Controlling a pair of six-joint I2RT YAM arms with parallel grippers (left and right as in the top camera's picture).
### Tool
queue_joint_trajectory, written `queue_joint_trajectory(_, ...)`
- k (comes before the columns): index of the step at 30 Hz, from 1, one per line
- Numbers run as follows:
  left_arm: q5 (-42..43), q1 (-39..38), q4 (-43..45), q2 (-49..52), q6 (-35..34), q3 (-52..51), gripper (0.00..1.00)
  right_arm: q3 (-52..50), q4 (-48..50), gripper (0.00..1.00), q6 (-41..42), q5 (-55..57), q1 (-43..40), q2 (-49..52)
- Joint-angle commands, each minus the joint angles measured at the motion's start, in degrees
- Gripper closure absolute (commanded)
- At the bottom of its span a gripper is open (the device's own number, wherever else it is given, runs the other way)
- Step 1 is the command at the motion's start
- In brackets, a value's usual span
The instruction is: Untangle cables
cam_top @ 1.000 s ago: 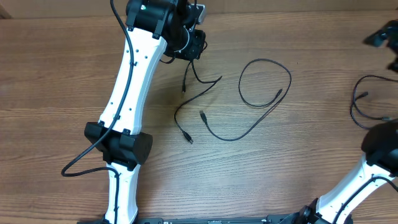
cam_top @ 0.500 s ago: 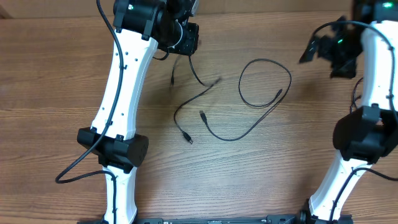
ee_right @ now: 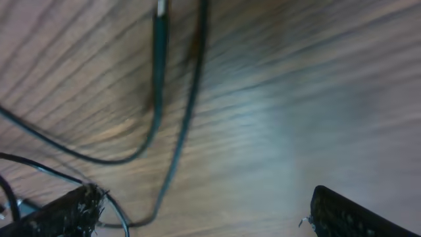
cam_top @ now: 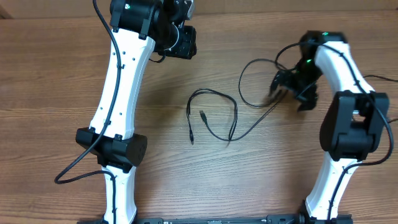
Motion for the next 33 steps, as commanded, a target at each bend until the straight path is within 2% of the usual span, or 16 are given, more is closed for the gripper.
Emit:
queue_joint_trajectory(1, 0.09, 0.31, -0.28, -2.08, 0.26, 1.29, 0.57, -3.67, 4.31, 0.0, 6.29, -0.94, 3.17, -0.76)
queue_joint_trajectory(5, 0.11, 0.28, -0.83, -2.08, 0.26, 1.29, 0.57, -6.84, 9.97, 0.01, 13.66, 2.27, 6.12, -0.76)
queue_joint_trajectory(10, 0.11, 0.17, -1.7, -2.08, 0.26, 1.29, 0.58, -8.28, 14.51, 0.25, 22.99, 8.7, 8.17, -0.76)
queue_joint_trajectory(16, 0.13, 0.2, -2.01, -2.08, 0.26, 1.29, 0.59, -8.39, 17.03, 0.93, 25.31, 8.66, 8.9, -0.76)
queue_joint_trajectory(17, 0.11, 0.2, -1.99, -2.08, 0.26, 1.29, 0.59, -8.33, 17.0, 0.96, 24.74, 8.68, 8.79, -0.76)
queue_joint_trajectory(20, 0.11, 0.2, -1.95, -2.08, 0.26, 1.29, 0.59, -6.78, 16.83, 0.96, 20.85, 8.66, 8.04, -0.9)
queue_joint_trajectory(24, 0.11, 0.2, -1.97, -2.08, 0.26, 1.29, 0.59, 0.44, 12.48, 0.96, 15.47, 9.62, 5.31, -1.75)
queue_joint_trajectory(32, 0.09, 0.2, -1.84, -2.08, 0.28, 1.29, 0.59, 34.25, -6.36, 0.96, 4.94, 16.74, -5.7, -2.58)
queue_joint_trajectory(33, 0.09, 0.2, -1.75, -2.08, 0.26, 1.29, 0.59, 41.05, -9.29, 0.96, 2.34, 17.09, -8.57, -2.58)
